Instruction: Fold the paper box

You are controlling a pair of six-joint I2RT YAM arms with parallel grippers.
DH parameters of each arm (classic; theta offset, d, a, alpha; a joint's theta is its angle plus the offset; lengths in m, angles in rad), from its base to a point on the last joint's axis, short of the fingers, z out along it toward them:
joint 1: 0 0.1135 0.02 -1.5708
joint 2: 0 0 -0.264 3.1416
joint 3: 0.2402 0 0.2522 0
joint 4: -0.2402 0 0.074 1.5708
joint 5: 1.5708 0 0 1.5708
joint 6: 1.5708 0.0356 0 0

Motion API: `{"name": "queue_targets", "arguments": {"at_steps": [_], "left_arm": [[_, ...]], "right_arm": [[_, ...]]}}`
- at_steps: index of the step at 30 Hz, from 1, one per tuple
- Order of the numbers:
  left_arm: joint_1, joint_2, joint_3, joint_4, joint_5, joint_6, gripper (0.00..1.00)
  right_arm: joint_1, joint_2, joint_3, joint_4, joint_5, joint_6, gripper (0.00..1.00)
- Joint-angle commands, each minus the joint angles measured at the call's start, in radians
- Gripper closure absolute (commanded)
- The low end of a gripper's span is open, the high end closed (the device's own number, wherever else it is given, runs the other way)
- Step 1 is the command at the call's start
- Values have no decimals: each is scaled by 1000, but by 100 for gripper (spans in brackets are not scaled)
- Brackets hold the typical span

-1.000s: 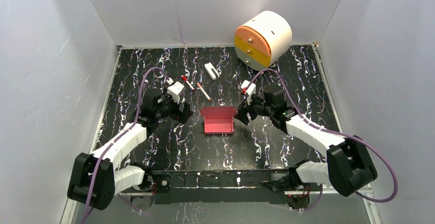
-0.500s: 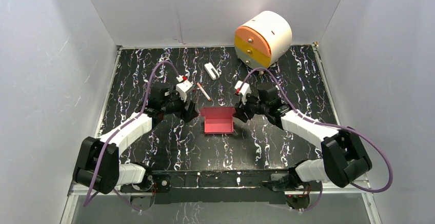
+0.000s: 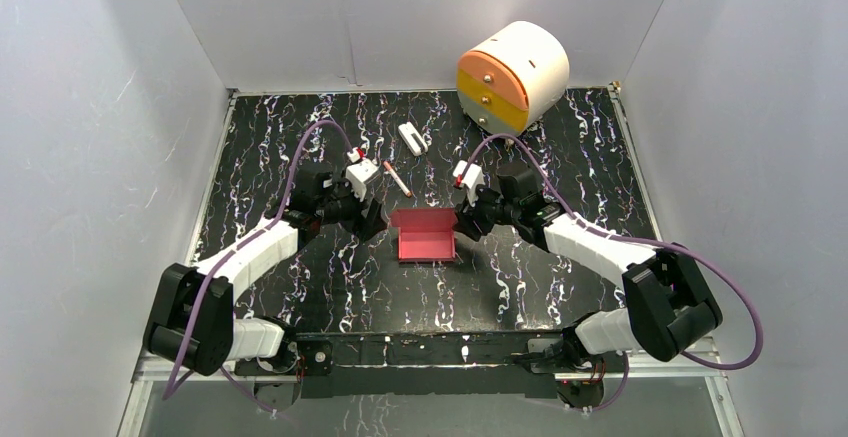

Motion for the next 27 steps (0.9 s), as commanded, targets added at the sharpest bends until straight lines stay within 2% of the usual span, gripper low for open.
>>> {"name": "queue_targets", "arguments": {"at_steps": [1, 17, 27], "left_arm": [[-8, 3, 38, -19, 32, 17, 29], [-23, 65, 116, -121, 31, 77, 32], [-46, 163, 196, -142, 51, 115, 36]], "right_arm": [[11, -9, 46, 15, 7, -16, 43], [24, 10, 60, -3, 22, -39, 47], [24, 10, 60, -30, 30, -57, 67]]}}
